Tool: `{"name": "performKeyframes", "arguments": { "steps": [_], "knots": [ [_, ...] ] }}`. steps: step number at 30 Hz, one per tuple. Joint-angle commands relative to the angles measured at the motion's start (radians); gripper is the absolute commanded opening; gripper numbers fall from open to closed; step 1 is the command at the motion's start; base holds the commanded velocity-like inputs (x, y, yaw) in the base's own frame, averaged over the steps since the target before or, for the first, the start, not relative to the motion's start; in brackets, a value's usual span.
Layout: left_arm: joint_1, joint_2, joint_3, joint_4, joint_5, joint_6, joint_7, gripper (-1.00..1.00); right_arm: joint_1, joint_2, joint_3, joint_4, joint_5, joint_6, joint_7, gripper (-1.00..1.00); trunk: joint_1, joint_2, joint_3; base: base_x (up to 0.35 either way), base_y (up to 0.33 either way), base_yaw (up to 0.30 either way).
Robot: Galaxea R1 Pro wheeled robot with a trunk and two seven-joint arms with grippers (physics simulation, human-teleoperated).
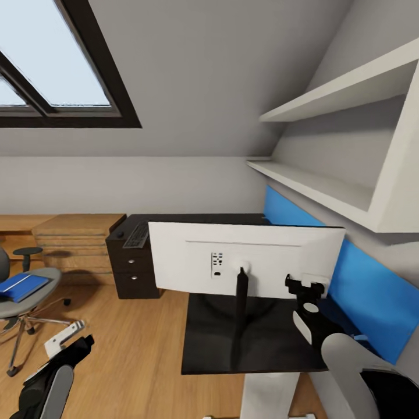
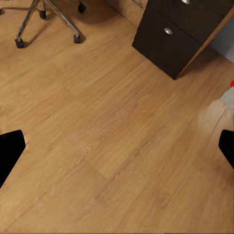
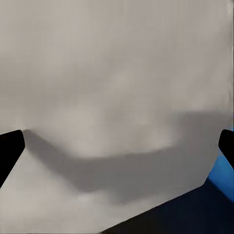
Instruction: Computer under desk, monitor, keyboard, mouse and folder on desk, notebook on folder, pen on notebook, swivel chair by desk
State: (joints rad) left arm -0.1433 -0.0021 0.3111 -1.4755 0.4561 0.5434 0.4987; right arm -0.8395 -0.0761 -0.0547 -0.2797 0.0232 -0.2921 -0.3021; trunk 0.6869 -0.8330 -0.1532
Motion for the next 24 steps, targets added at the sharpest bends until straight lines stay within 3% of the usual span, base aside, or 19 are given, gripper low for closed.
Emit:
{"name": "performKeyframes", "arguments": {
  "steps": [1, 5, 8, 14, 24],
  "knots": [
    [-0.001, 0.0, 0.02, -0.001, 0.012, 0.002, 0.007, 1.0, -0.001, -0.001, -0.005, 0.001, 0.003, -0.004, 0.001, 1.0, 0.001, -0.001, -0.002, 0.32, 0.0, 0.0],
    [-0.001, 0.0, 0.15, -0.003, 0.013, 0.001, -0.04, 1.0, -0.001, -0.008, -0.005, 0.001, 0.002, 0.001, 0.002, 1.0, 0.001, -0.001, -0.002, 0.239, 0.0, 0.0],
    [-0.001, 0.0, 0.188, -0.005, 0.012, 0.0, -0.06, 1.0, -0.001, -0.009, -0.005, 0.001, 0.002, 0.015, 0.002, 1.0, 0.001, -0.001, -0.002, 0.081, 0.0, 0.0],
    [-0.001, -0.002, 0.222, -0.025, 0.012, -0.002, -0.077, 1.0, -0.001, -0.01, -0.005, 0.0, 0.001, 0.028, 0.003, 1.0, 0.001, -0.001, -0.002, 0.07, 0.0, 0.0],
    [-0.001, -0.006, 0.22, -0.062, 0.012, -0.005, -0.08, 1.0, -0.001, -0.01, -0.005, 0.0, 0.001, 0.028, 0.003, 1.0, 0.001, -0.001, -0.002, 0.145, 0.0, 0.0]
  ]
}}
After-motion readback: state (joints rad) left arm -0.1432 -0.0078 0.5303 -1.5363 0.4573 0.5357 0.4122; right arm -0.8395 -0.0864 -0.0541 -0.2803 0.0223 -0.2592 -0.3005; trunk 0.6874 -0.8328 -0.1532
